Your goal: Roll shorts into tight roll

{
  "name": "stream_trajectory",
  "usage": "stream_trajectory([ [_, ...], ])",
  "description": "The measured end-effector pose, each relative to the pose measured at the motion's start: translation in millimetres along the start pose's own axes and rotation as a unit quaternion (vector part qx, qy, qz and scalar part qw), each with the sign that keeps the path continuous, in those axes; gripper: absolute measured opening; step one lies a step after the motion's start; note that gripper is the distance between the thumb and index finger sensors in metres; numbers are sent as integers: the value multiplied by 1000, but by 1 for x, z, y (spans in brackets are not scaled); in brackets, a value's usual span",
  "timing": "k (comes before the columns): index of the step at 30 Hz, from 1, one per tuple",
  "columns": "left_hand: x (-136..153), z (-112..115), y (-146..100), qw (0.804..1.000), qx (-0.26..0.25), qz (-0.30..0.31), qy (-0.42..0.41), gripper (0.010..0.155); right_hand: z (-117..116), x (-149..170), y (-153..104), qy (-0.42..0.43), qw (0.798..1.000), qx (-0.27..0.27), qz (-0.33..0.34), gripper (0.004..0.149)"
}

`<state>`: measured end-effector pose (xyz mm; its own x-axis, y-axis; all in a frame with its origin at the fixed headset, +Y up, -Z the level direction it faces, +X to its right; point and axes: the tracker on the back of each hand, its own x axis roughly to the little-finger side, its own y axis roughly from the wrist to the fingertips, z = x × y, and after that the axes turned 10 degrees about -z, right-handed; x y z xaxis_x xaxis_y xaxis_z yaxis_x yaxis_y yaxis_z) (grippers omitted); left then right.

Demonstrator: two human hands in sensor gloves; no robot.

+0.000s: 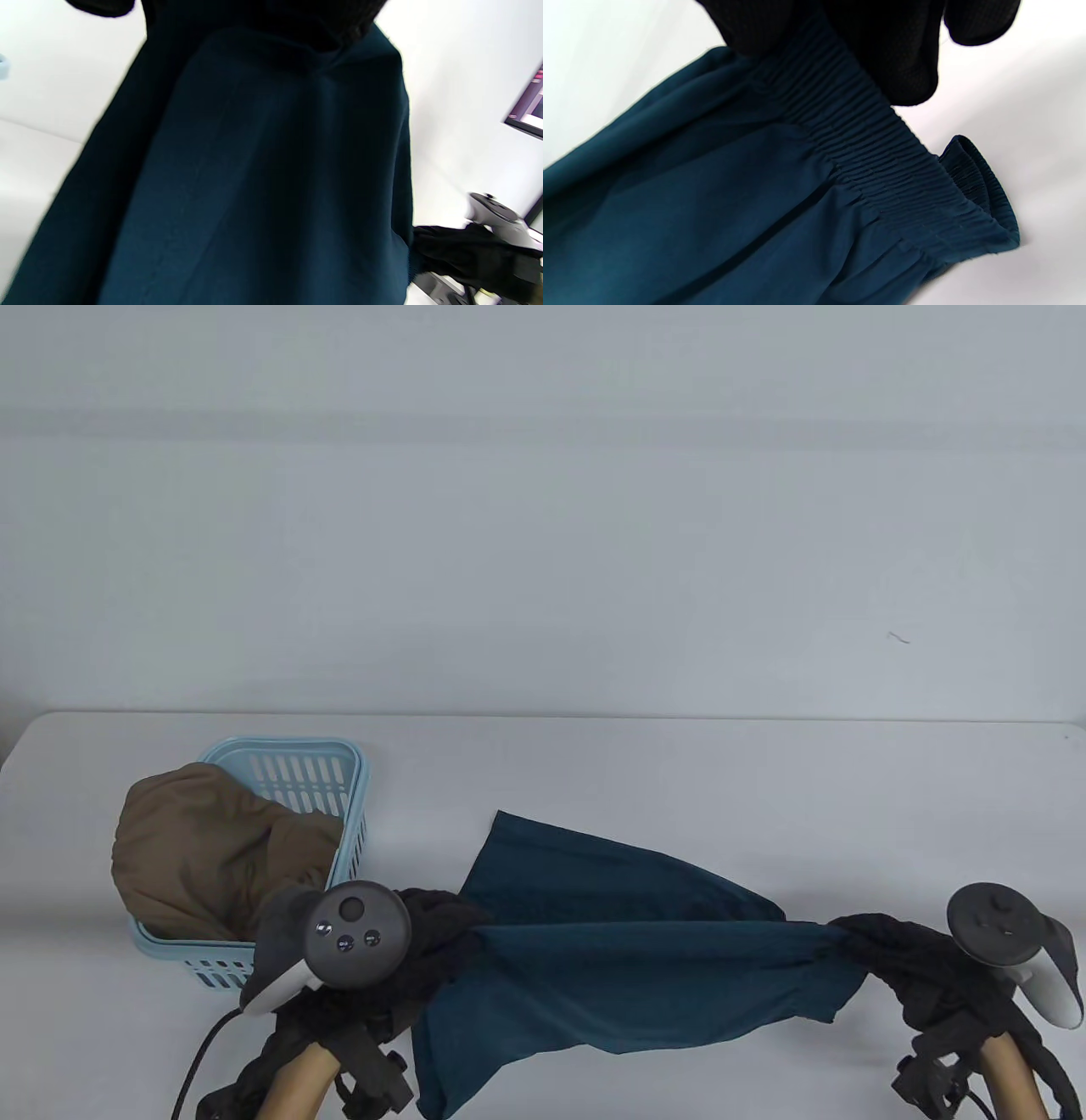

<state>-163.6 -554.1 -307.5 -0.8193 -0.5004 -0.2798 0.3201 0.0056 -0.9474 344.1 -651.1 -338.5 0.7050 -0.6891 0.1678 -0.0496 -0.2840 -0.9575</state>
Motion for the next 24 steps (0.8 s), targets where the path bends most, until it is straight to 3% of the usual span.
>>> stream_trajectory([
  [6, 10, 3, 47, 997, -1, -67, 40, 41, -2, -9, 25, -29, 998, 39, -50, 45],
  [15, 46, 42, 148, 976, 60, -192, 86, 42, -17, 5, 81, -65, 990, 46, -115, 45],
  [19, 56, 59, 190, 960, 43, -239, 140, 44, -22, 17, 105, -72, 986, 54, -137, 46],
  [22, 54, 72, 202, 956, -14, -229, 184, 58, -26, 25, 112, -89, 980, 99, -146, 52],
  [24, 50, 82, 201, 960, -6, -200, 196, 59, -29, 29, 112, -100, 979, 109, -137, 57],
])
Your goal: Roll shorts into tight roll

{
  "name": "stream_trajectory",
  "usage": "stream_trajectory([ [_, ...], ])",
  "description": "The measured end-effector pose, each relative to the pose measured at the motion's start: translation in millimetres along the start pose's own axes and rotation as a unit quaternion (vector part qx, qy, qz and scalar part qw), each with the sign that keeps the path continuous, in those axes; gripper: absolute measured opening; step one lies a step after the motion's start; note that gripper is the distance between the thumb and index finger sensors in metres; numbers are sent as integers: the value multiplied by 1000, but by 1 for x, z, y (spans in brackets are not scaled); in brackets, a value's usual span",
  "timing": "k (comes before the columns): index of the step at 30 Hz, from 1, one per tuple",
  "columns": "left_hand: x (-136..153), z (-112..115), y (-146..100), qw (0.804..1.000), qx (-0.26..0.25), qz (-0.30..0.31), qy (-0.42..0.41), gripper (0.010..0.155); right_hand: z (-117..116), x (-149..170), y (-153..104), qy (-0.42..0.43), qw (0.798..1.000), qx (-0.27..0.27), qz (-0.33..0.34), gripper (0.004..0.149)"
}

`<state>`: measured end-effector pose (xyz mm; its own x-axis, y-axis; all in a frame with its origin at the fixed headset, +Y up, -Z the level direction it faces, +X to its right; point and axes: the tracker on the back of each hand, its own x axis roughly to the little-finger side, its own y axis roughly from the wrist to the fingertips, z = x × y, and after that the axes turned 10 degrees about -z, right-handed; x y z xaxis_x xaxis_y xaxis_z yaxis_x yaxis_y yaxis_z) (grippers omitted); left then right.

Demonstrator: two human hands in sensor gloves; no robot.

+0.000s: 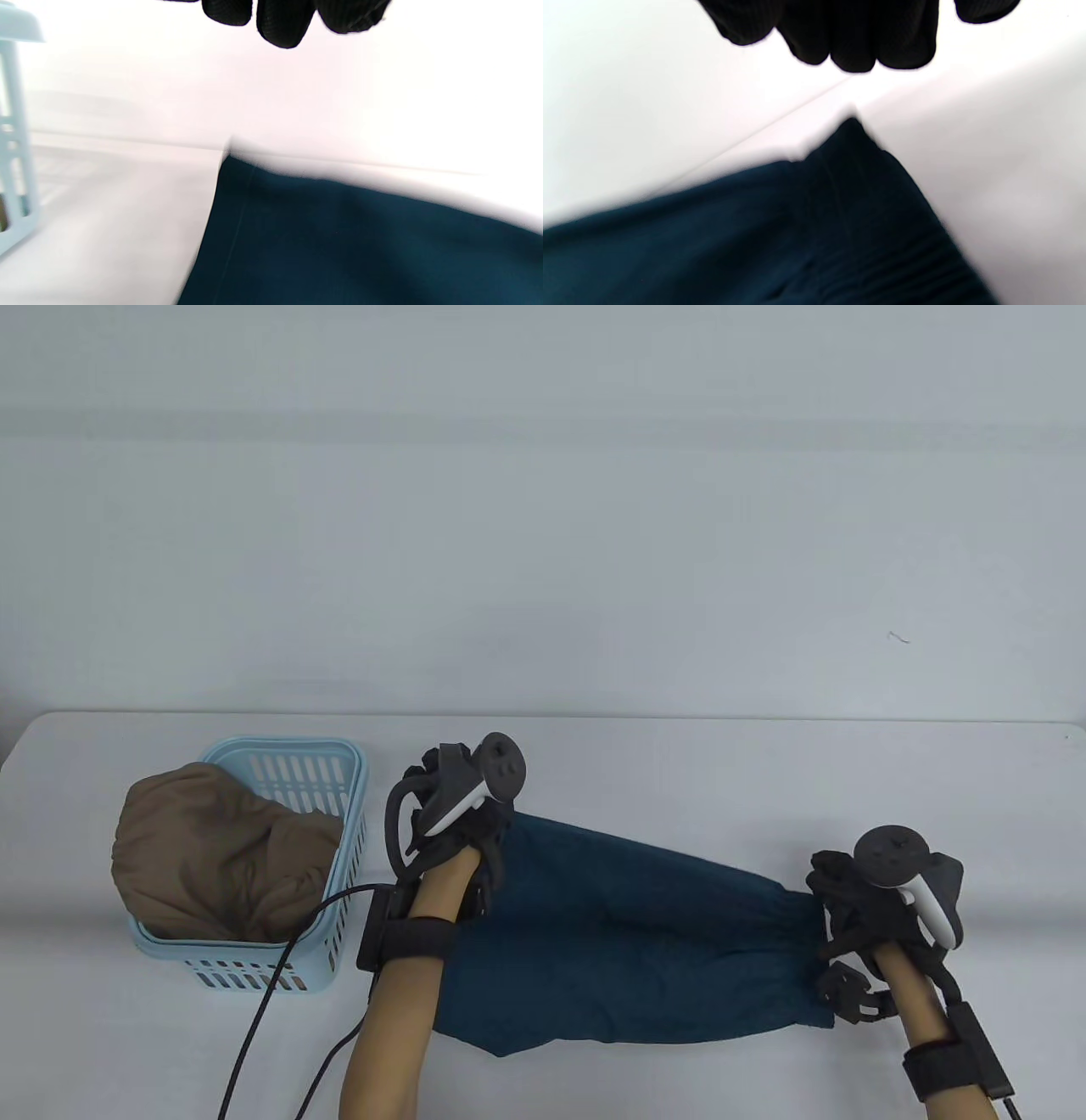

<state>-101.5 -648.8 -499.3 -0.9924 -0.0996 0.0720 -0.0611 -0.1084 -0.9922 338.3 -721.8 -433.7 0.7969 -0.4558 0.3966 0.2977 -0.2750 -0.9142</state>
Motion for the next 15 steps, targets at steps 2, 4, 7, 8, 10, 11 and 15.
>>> stream_trajectory([
  [2, -4, 8, -6, 999, 21, 32, 5, 60, -3, 2, -2, -6, 1000, -1, 13, 59],
  [4, -7, 17, -15, 997, 41, 60, 0, 61, -6, 0, -8, -19, 1000, -1, 23, 60],
  [7, -11, 28, -31, 994, 58, 88, 4, 61, -9, -8, -18, -38, 998, -10, 43, 60],
  [8, -13, 31, -38, 993, 65, 100, 10, 61, -10, -13, -23, -45, 997, -10, 54, 60],
  [10, -17, 37, -50, 990, 78, 117, 14, 61, -12, -22, -33, -61, 995, -11, 74, 60],
  [11, -19, 40, -55, 989, 84, 122, 9, 61, -13, -25, -37, -68, 994, -9, 81, 60],
  [15, -25, 58, -77, 983, 116, 137, -41, 62, -26, -45, -55, -120, 985, -29, 122, 57],
])
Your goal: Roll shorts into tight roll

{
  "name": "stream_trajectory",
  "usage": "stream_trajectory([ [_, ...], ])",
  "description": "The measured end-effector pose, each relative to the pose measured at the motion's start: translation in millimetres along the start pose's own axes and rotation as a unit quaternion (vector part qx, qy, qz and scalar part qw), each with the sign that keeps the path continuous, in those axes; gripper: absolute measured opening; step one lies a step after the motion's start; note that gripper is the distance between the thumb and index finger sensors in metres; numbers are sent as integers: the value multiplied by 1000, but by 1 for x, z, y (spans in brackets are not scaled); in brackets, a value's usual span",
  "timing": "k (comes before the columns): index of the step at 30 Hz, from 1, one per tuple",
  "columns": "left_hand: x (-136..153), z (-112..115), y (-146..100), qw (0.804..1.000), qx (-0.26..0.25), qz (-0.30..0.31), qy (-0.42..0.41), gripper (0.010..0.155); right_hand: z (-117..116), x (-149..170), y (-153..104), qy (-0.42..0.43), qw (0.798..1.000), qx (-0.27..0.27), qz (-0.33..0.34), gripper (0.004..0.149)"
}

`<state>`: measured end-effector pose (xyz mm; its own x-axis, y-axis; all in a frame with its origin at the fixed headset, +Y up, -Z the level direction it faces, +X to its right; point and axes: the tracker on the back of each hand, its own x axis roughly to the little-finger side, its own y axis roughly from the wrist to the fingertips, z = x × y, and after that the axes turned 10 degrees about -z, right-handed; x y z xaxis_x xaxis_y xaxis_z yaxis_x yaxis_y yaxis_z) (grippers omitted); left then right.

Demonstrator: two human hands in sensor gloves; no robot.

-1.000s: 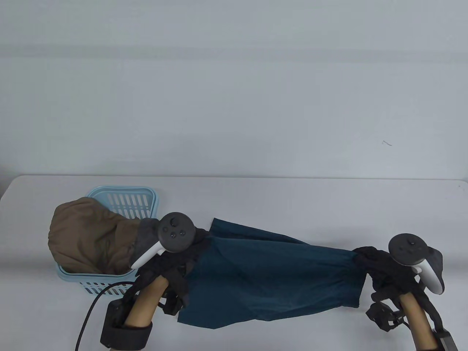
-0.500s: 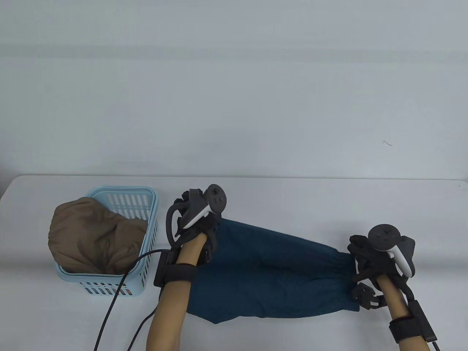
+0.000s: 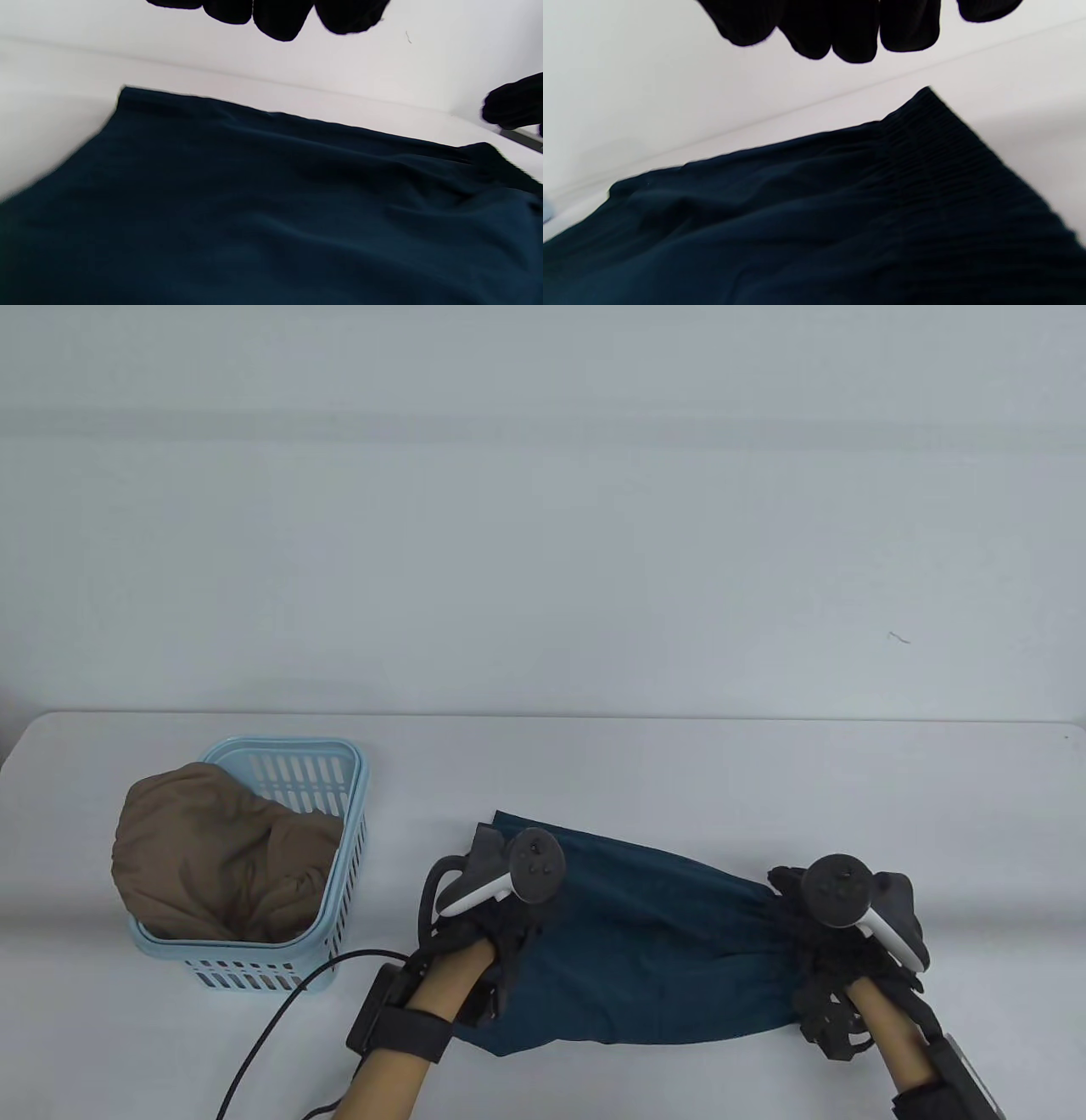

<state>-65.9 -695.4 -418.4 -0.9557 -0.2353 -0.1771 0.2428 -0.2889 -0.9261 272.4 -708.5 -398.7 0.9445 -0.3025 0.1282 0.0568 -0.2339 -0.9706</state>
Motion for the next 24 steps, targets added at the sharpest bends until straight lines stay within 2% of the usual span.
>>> stream_trajectory([
  [7, -15, 40, -14, 1000, 20, -4, 19, 61, -28, -20, -5, -62, 997, -34, 11, 58],
  [10, -18, 57, -13, 999, 26, -8, 36, 61, -38, -21, -6, -69, 997, -33, 10, 58],
  [13, -19, 76, -7, 997, 53, -13, 61, 61, -51, -22, -6, -115, 993, -39, 14, 58],
  [16, -18, 89, -4, 997, 64, -15, 52, 61, -59, -21, -5, -137, 990, -38, 14, 57],
  [22, -12, 98, -1, 995, 87, -18, 39, 59, -77, -14, -2, -163, 984, -68, 5, 54],
  [24, -9, 99, -1, 995, 94, -22, 22, 59, -77, -14, -3, -168, 984, -62, 8, 53],
])
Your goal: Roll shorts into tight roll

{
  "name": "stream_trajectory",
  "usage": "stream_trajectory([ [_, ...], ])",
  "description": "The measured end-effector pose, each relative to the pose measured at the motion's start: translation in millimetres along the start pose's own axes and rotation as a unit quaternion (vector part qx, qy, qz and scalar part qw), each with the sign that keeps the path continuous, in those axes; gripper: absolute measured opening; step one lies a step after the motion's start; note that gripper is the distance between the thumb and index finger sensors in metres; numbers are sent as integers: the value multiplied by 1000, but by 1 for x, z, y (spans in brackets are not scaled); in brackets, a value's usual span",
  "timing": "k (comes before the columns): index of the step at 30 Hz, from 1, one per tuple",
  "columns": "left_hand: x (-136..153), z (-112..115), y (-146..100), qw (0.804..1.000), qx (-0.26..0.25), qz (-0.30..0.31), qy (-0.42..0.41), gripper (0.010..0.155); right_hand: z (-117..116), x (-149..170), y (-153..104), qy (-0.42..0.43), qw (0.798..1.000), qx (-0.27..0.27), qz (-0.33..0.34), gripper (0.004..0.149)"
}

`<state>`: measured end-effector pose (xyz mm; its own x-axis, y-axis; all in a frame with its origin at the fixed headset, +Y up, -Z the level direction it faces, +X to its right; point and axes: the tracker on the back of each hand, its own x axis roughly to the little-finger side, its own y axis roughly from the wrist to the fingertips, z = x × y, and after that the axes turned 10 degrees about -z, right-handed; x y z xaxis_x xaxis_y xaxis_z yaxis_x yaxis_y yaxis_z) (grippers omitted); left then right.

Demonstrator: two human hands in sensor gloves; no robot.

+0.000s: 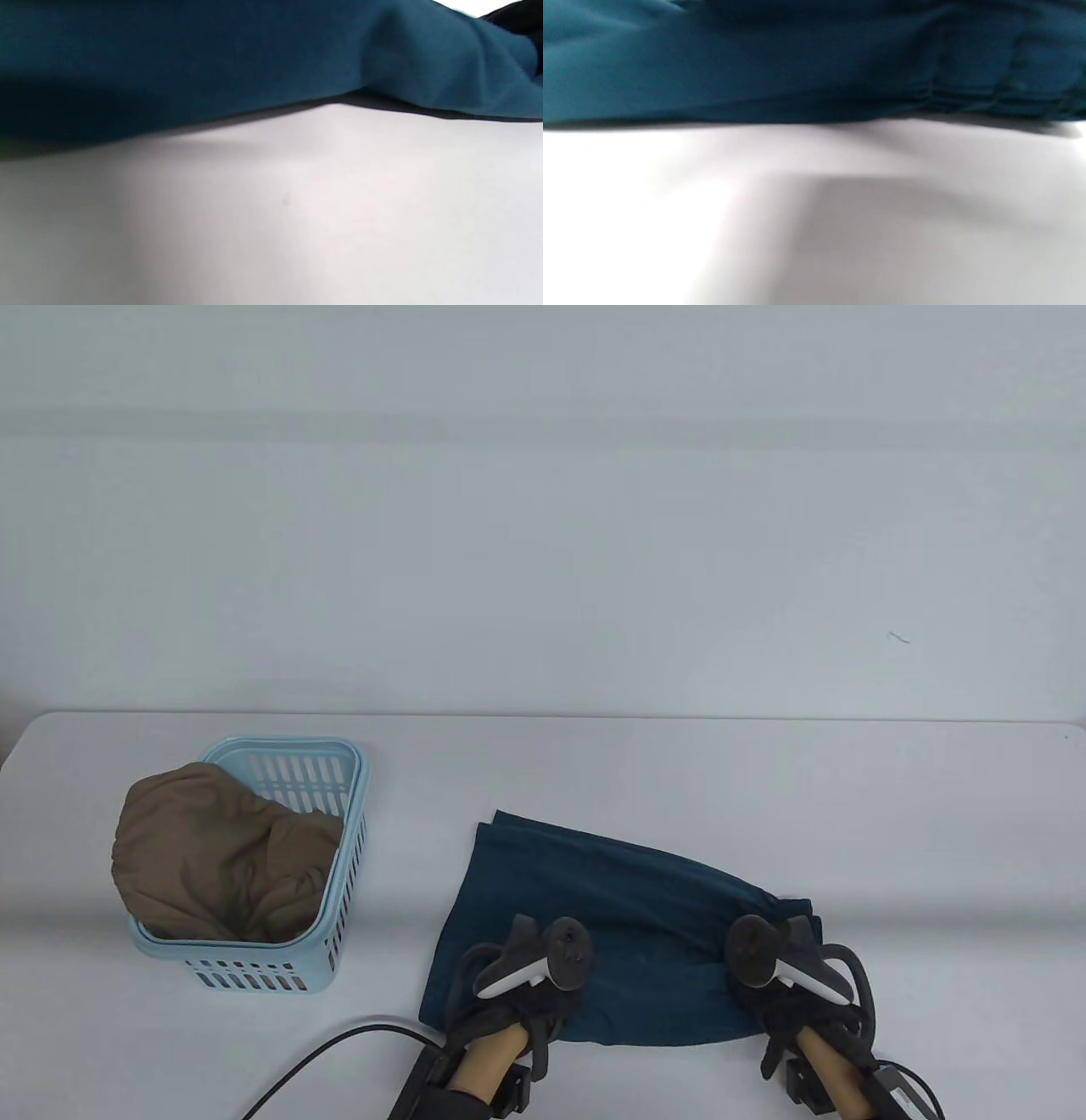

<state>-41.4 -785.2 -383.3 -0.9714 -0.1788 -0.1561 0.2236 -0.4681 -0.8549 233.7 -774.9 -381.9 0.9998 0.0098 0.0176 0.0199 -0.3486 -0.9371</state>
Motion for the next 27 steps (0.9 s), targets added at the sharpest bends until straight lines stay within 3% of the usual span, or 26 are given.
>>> stream_trajectory([
  [14, 17, -4, 1, 1000, -12, -13, -20, 53, 4, 0, -1, 13, 999, -34, -14, 52],
  [27, 15, -31, 24, 998, 21, -67, 3, 47, 13, -9, -6, 24, 994, -104, -9, 51],
])
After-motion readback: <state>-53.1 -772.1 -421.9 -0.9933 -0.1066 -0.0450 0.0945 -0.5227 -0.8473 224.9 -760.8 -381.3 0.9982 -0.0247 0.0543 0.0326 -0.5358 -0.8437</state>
